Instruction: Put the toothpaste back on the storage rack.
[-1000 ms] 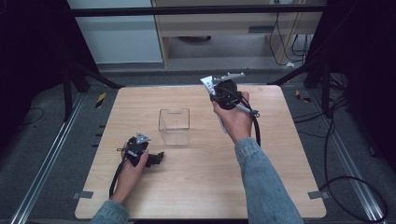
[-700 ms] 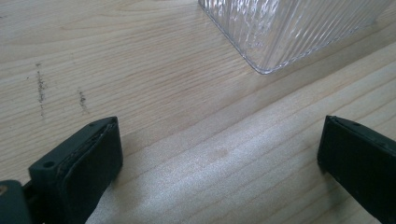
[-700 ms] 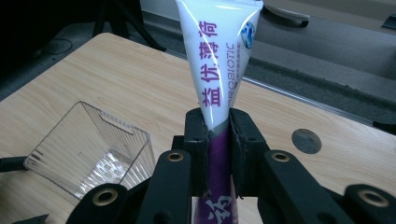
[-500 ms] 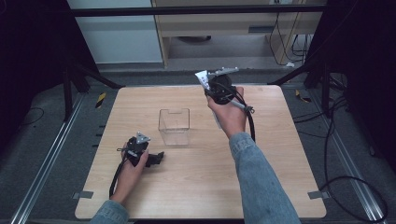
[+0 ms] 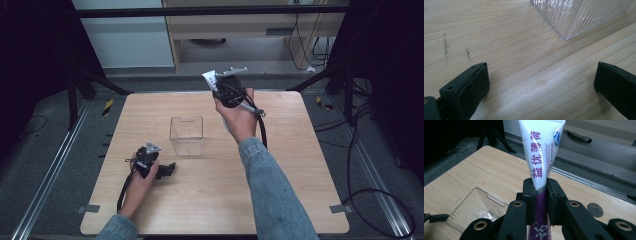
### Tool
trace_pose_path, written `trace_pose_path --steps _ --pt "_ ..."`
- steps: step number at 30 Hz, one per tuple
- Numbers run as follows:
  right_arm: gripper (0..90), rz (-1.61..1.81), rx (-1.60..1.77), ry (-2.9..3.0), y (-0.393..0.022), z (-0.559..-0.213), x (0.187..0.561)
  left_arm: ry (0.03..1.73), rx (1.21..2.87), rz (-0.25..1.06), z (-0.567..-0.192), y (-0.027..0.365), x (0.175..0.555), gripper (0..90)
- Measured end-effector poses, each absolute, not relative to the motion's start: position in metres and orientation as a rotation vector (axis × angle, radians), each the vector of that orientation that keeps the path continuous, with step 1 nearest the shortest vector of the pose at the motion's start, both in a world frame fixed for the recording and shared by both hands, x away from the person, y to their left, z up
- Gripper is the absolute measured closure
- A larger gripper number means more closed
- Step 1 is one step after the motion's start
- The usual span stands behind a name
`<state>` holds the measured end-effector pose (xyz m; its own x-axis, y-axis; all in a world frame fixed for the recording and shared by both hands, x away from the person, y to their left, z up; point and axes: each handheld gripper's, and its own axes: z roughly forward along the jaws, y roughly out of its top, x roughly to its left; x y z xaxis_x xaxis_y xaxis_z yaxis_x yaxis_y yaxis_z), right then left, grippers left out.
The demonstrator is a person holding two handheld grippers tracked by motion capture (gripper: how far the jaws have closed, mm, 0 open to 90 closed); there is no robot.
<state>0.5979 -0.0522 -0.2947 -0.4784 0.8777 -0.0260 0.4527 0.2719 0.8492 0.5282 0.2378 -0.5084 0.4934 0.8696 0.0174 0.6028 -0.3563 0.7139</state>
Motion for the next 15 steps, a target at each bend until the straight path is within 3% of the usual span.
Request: trace_pose_path --steps 15 --pt "78.5 1.159 1.157 2.039 -0.029 -0.286 0.602 1.206 2.088 0.528 -0.508 0.238 0.528 0.0"
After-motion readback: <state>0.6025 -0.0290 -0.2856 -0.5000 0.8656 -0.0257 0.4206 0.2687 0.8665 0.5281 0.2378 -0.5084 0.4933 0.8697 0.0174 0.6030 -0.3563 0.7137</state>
